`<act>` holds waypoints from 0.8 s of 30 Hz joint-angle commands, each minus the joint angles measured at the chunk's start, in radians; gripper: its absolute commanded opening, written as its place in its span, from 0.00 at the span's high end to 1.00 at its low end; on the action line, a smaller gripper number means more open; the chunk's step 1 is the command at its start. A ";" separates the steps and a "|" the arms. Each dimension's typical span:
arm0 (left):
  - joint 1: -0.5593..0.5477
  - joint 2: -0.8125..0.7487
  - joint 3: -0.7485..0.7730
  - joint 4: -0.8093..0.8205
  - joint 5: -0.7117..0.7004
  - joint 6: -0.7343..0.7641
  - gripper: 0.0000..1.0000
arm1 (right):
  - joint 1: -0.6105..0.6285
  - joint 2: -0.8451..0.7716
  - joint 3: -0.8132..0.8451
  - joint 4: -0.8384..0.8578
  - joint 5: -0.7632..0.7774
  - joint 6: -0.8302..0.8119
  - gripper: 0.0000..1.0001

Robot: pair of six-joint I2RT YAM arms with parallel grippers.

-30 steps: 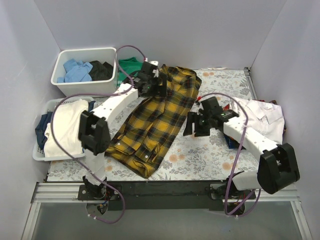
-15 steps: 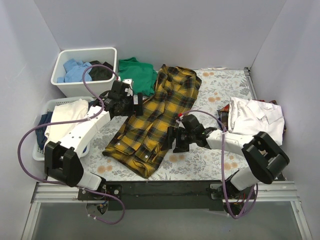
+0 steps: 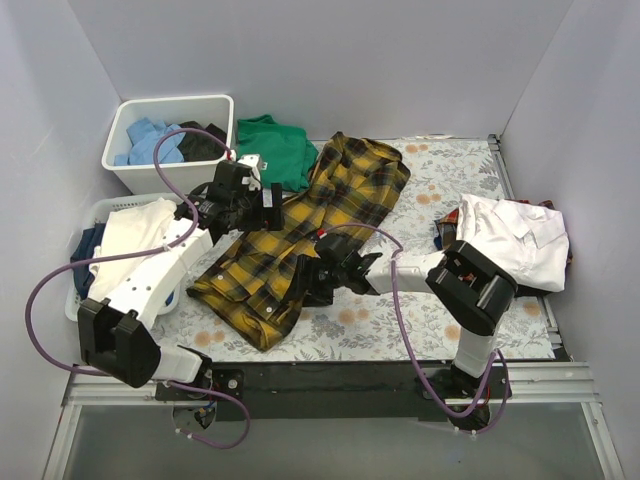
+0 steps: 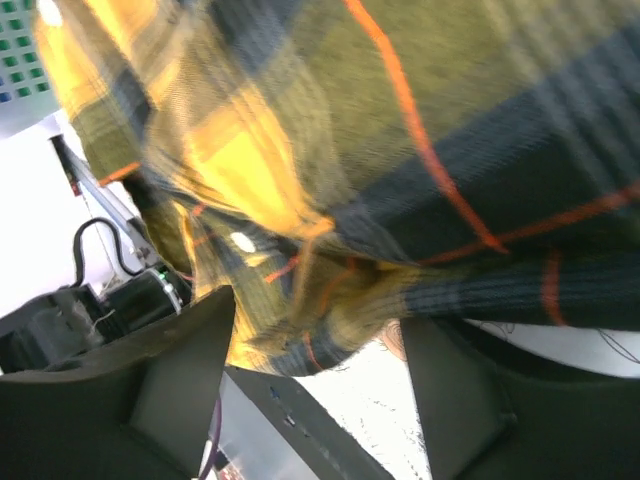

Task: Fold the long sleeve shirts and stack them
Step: Fold the shirt

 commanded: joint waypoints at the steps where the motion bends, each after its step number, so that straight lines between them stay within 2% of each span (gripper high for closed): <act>1: 0.006 -0.063 -0.008 -0.006 0.008 0.002 0.02 | 0.014 0.054 -0.041 -0.198 0.126 0.049 0.36; 2: 0.008 -0.065 -0.009 -0.003 0.008 0.000 0.02 | 0.014 0.048 -0.050 -0.215 0.144 0.052 0.51; 4: 0.008 -0.066 -0.011 0.000 0.006 -0.003 0.02 | 0.014 0.031 -0.056 -0.269 0.161 0.051 0.67; 5: 0.008 -0.065 -0.014 0.000 0.006 -0.002 0.02 | 0.014 0.027 -0.059 -0.289 0.172 0.046 0.82; 7: 0.011 -0.063 -0.017 0.004 0.006 -0.003 0.02 | 0.014 0.011 -0.062 -0.339 0.176 0.026 0.97; 15: 0.011 -0.048 -0.052 0.035 0.057 0.000 0.02 | 0.001 -0.134 -0.107 -0.519 0.262 -0.154 0.99; 17: 0.011 -0.048 -0.072 0.041 0.075 0.000 0.02 | -0.023 -0.206 -0.137 -0.563 0.328 -0.197 0.99; 24: 0.010 -0.055 -0.163 0.063 0.158 -0.015 0.02 | -0.169 -0.482 -0.262 -0.741 0.417 -0.332 0.99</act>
